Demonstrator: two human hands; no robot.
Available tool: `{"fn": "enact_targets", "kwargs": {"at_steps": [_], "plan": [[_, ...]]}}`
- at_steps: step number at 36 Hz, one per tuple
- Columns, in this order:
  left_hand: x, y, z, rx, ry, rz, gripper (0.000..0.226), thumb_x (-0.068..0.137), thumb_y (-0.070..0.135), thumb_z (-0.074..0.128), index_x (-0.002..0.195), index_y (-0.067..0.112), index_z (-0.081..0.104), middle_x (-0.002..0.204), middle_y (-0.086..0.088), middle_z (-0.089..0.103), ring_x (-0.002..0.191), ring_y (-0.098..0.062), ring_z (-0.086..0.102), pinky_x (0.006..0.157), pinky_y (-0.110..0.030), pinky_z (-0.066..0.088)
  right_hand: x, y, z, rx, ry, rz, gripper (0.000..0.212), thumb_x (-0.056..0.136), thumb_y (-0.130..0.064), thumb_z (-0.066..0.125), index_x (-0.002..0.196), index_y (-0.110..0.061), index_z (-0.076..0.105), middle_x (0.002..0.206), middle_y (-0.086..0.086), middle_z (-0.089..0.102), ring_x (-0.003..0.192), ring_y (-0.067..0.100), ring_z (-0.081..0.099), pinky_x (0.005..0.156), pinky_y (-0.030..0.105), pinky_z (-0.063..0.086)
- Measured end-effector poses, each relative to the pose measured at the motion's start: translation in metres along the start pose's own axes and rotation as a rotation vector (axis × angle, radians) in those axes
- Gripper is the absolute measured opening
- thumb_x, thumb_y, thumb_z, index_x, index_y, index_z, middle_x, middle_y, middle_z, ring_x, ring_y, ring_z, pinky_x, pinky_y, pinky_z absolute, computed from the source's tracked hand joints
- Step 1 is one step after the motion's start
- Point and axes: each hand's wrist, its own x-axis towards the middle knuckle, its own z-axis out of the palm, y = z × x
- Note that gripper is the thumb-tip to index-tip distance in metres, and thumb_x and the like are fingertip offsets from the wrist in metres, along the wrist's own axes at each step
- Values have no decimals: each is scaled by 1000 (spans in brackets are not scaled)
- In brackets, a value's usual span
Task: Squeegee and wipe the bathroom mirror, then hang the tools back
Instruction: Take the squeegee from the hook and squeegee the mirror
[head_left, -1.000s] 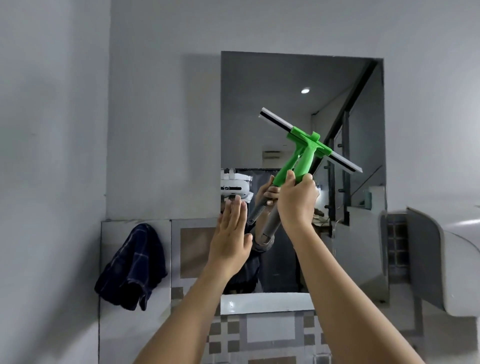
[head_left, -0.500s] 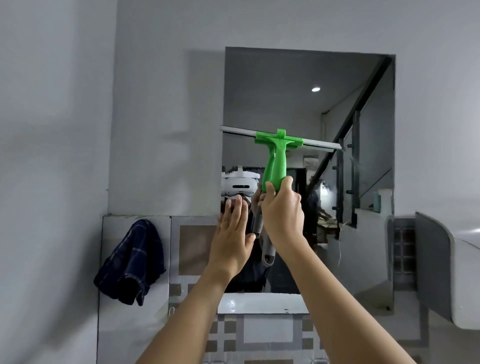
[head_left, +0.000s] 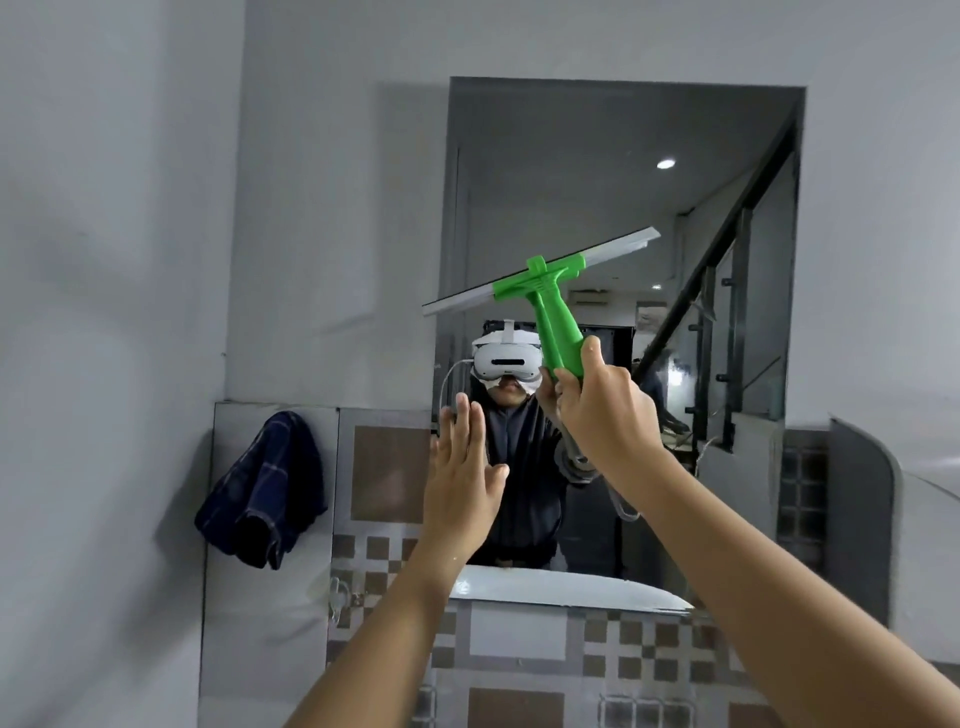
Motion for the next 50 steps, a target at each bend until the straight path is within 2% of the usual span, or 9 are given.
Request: {"fn": "enact_targets", "kwargs": {"at_steps": [7, 11, 16, 27, 33, 38, 42, 46, 50], "plan": [[-7, -5, 4, -39, 92, -58, 77, 92, 26, 55, 147, 13, 2, 155, -3, -6, 142, -20, -9, 114, -35, -1, 12, 19, -16, -101, -10, -128, 46, 96, -32, 39, 134, -8, 31, 91, 14, 65, 70, 31, 58, 55, 33, 39], [-8, -2, 8, -43, 98, -47, 78, 92, 26, 54, 145, 15, -3, 154, -1, -9, 142, -17, -13, 112, -34, -5, 16, 35, -31, -174, -3, -197, 48, 96, -33, 40, 138, -10, 30, 98, 13, 66, 80, 31, 62, 58, 32, 35], [-7, -5, 10, -14, 106, -22, 81, 92, 30, 54, 145, 15, -6, 155, -2, -9, 142, -19, -11, 113, -33, -3, 25, 52, -42, -244, 19, -258, 44, 96, -33, 40, 134, -12, 34, 92, 11, 67, 65, 25, 51, 55, 29, 33], [-5, -12, 17, 10, 119, -26, 86, 90, 31, 57, 145, 16, -7, 155, 0, -10, 142, -16, -14, 117, -37, 4, 20, 112, -70, -332, 23, -329, 49, 93, -39, 40, 135, -15, 34, 102, 10, 67, 86, 33, 63, 62, 33, 35], [-2, -19, 20, 48, 92, -43, 84, 88, 52, 41, 145, 22, -13, 155, 2, -16, 139, -9, -23, 116, -39, 4, 9, 130, -73, -348, 4, -296, 49, 94, -39, 39, 136, -15, 32, 99, 10, 67, 82, 32, 63, 61, 31, 36], [0, -19, 23, 73, 99, -62, 82, 91, 40, 47, 146, 17, -10, 155, 2, -17, 139, -9, -25, 117, -36, 2, 6, 139, -72, -358, 9, -296, 48, 94, -40, 38, 134, -15, 33, 99, 7, 67, 81, 31, 63, 59, 30, 37], [5, -26, 27, 123, 75, -80, 79, 89, 60, 21, 145, 17, -14, 156, -1, -16, 143, -19, -14, 118, -43, 8, 2, 148, -74, -361, 20, -296, 45, 94, -39, 38, 132, -15, 34, 97, 6, 68, 78, 30, 64, 58, 29, 37], [1, -19, 21, 100, 79, -61, 84, 91, 42, 47, 145, 15, -12, 155, -1, -17, 142, -19, -16, 117, -41, 6, -8, 157, -75, -369, 16, -247, 43, 95, -35, 40, 133, -16, 34, 96, 7, 68, 76, 29, 63, 57, 29, 37], [-4, -15, 13, 78, 59, -49, 88, 90, 40, 52, 144, 15, -14, 155, 0, -16, 141, -18, -17, 113, -47, 24, -26, 164, -74, -347, -2, -125, 42, 94, -36, 41, 131, -18, 35, 97, 11, 68, 83, 34, 64, 61, 34, 41]]}}
